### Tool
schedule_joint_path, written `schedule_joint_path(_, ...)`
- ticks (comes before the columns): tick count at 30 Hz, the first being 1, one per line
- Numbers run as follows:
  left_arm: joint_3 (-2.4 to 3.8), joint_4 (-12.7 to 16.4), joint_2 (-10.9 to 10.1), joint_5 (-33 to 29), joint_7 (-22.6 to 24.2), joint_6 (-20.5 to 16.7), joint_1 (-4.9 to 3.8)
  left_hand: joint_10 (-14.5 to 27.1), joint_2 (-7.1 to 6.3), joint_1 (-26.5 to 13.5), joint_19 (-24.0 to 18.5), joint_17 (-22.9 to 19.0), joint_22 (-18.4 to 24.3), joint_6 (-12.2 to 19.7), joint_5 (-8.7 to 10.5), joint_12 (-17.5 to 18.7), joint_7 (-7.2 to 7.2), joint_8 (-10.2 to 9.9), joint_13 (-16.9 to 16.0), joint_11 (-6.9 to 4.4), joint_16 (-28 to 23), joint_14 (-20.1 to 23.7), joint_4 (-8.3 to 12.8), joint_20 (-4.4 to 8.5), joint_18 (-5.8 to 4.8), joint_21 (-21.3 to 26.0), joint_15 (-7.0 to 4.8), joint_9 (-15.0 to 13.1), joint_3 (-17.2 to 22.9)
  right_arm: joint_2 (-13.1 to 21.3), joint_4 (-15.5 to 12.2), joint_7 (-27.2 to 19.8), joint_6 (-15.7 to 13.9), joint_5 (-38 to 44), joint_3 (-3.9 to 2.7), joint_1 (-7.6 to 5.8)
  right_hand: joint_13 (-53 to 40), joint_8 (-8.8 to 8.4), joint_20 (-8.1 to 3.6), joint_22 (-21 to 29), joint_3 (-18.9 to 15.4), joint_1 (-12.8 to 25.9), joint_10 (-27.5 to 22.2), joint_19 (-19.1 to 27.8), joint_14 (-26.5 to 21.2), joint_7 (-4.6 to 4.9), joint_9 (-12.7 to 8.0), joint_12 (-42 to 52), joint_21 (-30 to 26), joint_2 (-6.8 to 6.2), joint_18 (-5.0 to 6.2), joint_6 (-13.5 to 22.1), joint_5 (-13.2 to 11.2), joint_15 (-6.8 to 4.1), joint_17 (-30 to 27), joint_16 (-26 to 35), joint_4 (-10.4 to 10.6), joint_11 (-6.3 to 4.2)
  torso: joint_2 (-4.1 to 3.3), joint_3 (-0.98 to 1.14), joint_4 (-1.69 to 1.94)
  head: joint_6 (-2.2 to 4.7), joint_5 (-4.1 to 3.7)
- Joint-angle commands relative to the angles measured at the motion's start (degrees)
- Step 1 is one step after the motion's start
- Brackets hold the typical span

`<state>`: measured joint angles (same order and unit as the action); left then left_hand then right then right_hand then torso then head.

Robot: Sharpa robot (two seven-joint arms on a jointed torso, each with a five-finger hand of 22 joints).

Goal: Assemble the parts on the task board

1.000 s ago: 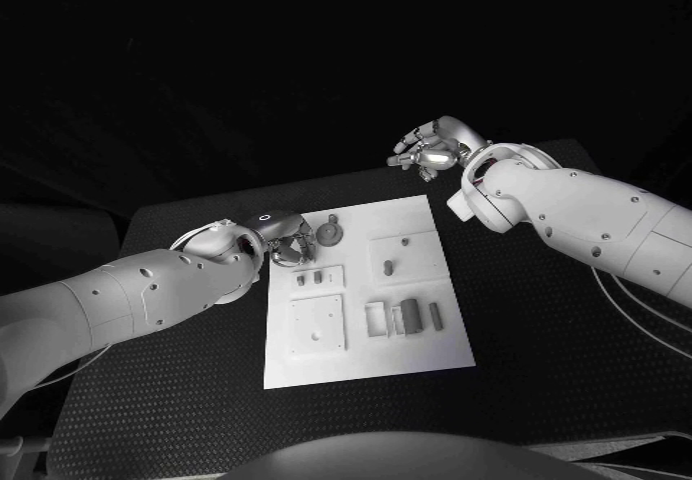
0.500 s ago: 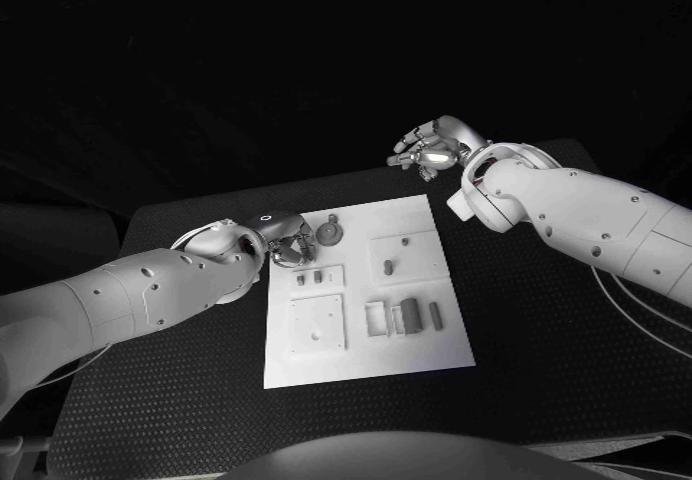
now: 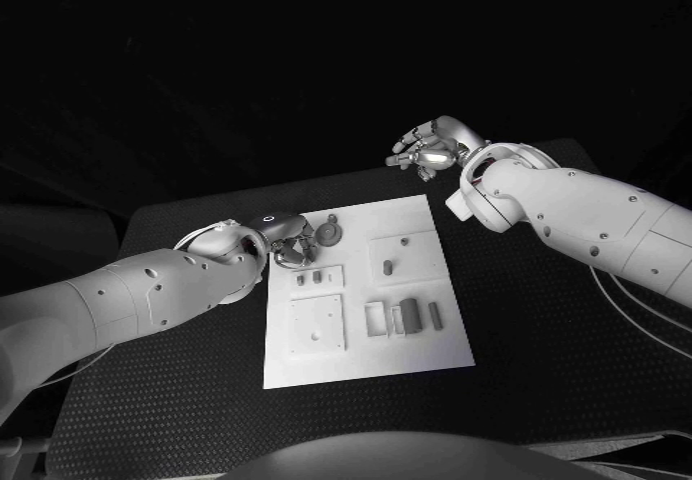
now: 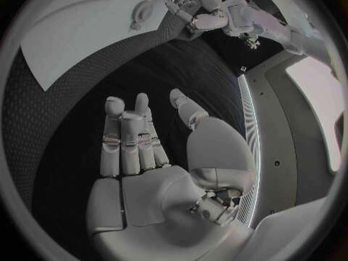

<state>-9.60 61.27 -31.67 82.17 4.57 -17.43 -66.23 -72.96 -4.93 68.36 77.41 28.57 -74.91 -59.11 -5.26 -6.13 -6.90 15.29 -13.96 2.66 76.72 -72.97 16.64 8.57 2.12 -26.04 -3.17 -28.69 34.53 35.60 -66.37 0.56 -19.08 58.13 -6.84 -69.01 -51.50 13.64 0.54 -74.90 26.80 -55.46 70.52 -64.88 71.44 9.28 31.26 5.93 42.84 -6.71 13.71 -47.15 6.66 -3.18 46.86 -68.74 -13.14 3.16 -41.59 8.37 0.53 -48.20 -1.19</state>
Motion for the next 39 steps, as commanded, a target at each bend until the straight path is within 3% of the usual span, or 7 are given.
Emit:
schedule_joint_path(1,-0.06,0.09,0.3,0.69,-0.23,1.59,0.01,-0.22,0.26,-0.1,-0.08,-0.06,-1.18,-0.2,-0.34,0.1,-0.14,0.16,-0.06,0.15,-0.22,-0.03,0.02,0.47,5.2,-0.22,-0.54,-0.02,0.23,-0.03,-0.04,-0.51,0.48,0.05,-0.03,0.02,-0.06,-0.28,-0.33,-1.1,0.05,0.21,0.39,-0.03,-0.1,0.29,0.1,-0.2,-0.19,0.18,1.29,0.0,0.12,-0.11,-0.07,0.02,0.12,-0.03,0.0,0.01,-0.01,0.03,-0.14)
schedule_joint_path(10,-0.42,-0.29,0.19,1.8,-2.57,3.51,0.01,-0.1,0.23,-0.71,-0.22,-0.08,-1.2,0.02,0.12,0.31,-0.24,0.1,-0.04,0.24,-0.21,0.05,-0.03,0.48,5.04,-0.19,-0.45,0.05,-0.22,0.03,-0.05,-0.51,0.48,0.05,-0.03,0.02,-0.07,-0.28,-0.33,-1.1,0.05,0.22,0.39,-0.03,-0.1,0.29,0.1,-0.2,-0.19,0.17,1.29,0.0,0.12,-0.11,-0.07,0.02,0.12,-0.03,0.02,0.02,0.03,-0.06,-0.18)
schedule_joint_path(19,-1.44,-0.9,0.81,1.86,-2.24,3.44,0.02,-0.16,0.23,-0.71,-0.28,-0.09,-1.21,0.04,0.15,0.31,-0.22,0.11,-0.06,0.22,-0.2,0.09,0.02,0.5,5.02,-0.17,-0.47,0.06,-0.27,-0.14,0.05,-0.54,0.5,0.05,-0.03,0.02,-0.07,-0.28,-0.33,-1.1,0.04,0.23,0.39,-0.04,-0.1,0.29,0.11,-0.21,-0.19,0.17,1.28,0.0,0.12,-0.11,-0.07,0.03,0.12,-0.03,-0.03,0.02,-0.03,-0.12,-0.17)
schedule_joint_path(39,-1.49,-1.41,1.13,1.58,-1.58,2.71,0.06,-0.58,-0.29,-0.82,-0.36,-0.12,-1.19,0.57,0.29,0.24,-0.4,-0.11,-0.23,0.06,-0.15,0.13,0.04,0.64,4.91,-0.14,-0.63,0.24,-0.65,-0.2,0.19,-0.53,0.53,0.05,-0.03,0.03,-0.08,-0.29,-0.32,-1.1,0.04,0.27,0.4,-0.03,-0.1,0.29,0.12,-0.24,-0.2,0.17,1.29,0.0,0.11,-0.11,-0.08,0.03,0.13,-0.03,0.05,0.05,0.0,-0.16,-0.35)
